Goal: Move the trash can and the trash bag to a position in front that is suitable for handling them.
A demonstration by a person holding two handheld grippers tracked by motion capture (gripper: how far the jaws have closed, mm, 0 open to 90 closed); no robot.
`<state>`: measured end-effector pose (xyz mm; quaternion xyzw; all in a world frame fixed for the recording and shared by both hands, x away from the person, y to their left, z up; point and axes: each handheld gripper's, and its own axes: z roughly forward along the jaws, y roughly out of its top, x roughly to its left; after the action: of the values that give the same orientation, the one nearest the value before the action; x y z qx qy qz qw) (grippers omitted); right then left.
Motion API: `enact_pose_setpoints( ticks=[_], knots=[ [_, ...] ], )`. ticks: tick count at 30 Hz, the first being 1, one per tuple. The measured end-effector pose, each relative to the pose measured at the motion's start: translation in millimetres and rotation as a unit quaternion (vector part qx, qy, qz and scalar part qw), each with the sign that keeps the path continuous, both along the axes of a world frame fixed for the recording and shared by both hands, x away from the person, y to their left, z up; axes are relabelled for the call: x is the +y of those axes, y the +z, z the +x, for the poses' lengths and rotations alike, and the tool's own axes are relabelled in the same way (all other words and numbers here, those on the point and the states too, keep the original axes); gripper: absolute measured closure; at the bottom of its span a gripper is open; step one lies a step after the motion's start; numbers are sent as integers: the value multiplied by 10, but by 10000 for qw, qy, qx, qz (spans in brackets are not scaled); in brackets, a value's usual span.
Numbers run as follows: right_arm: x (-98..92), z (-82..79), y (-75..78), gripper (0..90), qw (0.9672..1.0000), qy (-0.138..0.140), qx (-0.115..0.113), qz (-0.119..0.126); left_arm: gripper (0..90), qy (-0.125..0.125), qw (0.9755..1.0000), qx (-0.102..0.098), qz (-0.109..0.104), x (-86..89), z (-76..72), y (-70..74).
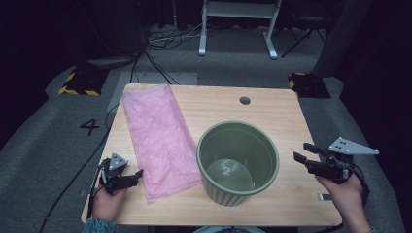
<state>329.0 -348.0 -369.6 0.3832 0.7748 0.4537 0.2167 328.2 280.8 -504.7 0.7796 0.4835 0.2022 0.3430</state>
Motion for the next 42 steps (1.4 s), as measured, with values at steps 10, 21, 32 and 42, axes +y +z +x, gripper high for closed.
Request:
enact_pose_setpoints(
  ticks=[10, 21, 32, 42],
  knots=[
    [-99, 88, -503, 418, 9983, -263, 377, -361, 275, 7, 10000, 1, 0, -1, 0, 0],
    [-141, 177, -1077, 431, 9929, -442, 859, -694, 319, 93, 10000, 6, -2, 20, -7, 11],
    [-134, 219, -1331, 383, 9936, -614, 737, -597, 324, 225, 9991, 46, -352, 139, 18, 98],
    [-126, 228, -1333, 330, 9934, -591, 763, -628, 323, 179, 9995, 129, -231, 74, 130, 234]
  ],
)
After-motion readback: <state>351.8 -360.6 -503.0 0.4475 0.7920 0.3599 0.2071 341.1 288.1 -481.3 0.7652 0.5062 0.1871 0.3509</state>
